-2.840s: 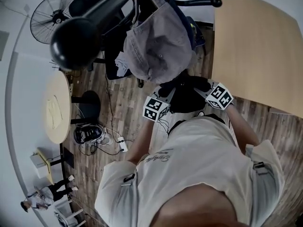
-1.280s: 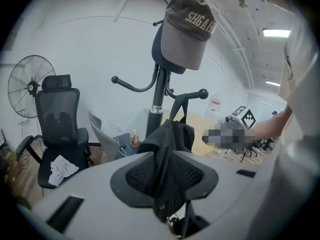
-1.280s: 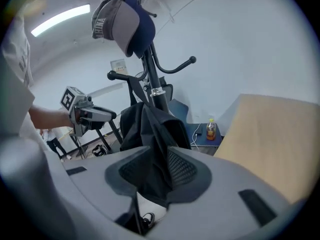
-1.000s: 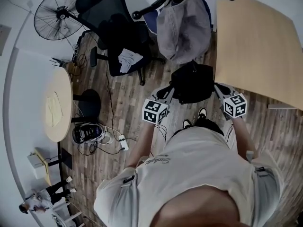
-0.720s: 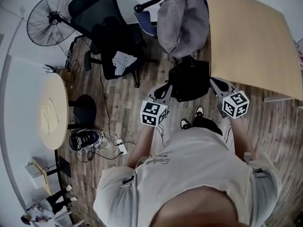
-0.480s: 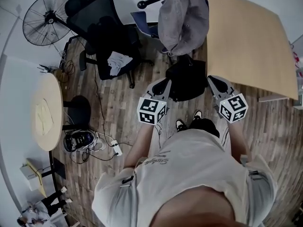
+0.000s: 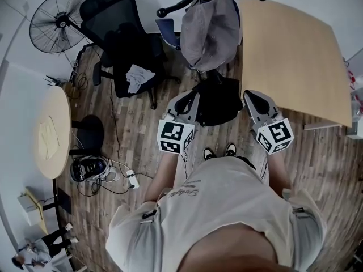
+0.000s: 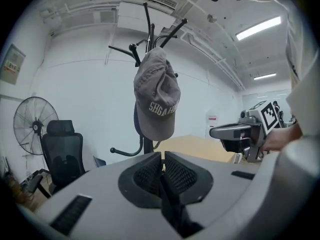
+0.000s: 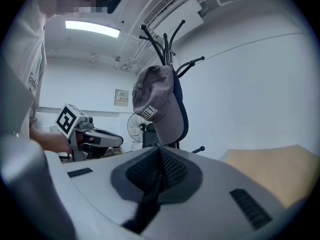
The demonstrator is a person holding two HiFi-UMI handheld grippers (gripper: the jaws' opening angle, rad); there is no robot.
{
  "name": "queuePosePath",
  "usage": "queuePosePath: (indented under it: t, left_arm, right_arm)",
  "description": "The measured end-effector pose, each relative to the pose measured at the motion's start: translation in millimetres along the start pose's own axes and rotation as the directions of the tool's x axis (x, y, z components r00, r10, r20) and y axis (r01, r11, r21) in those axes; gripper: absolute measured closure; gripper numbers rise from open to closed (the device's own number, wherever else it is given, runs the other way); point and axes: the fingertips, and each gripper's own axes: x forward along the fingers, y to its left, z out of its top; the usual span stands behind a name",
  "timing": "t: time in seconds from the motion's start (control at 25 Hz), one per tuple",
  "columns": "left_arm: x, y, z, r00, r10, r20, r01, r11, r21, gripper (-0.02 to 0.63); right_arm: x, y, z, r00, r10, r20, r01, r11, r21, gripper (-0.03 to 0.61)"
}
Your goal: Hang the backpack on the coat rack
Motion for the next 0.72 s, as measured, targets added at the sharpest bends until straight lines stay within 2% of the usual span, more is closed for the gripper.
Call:
queuePosePath:
  t: [0.2,0.72]
  left_arm:
    - [11,-6,9,0.999,0.022,0.037,-0.022,1.0,0.0,0.583]
    - [16,-8,4,0.995,0.099,0.018,-0.099,0.995,0.001,0.583]
  right_arm:
    - [-1,2,12,0.999,0.046,0.03,-0.044,0.996,-0.077,0.584]
    - [1,-8,0,0.995,0.096,-0.007,-0.096,0.993,-0.065,0.584]
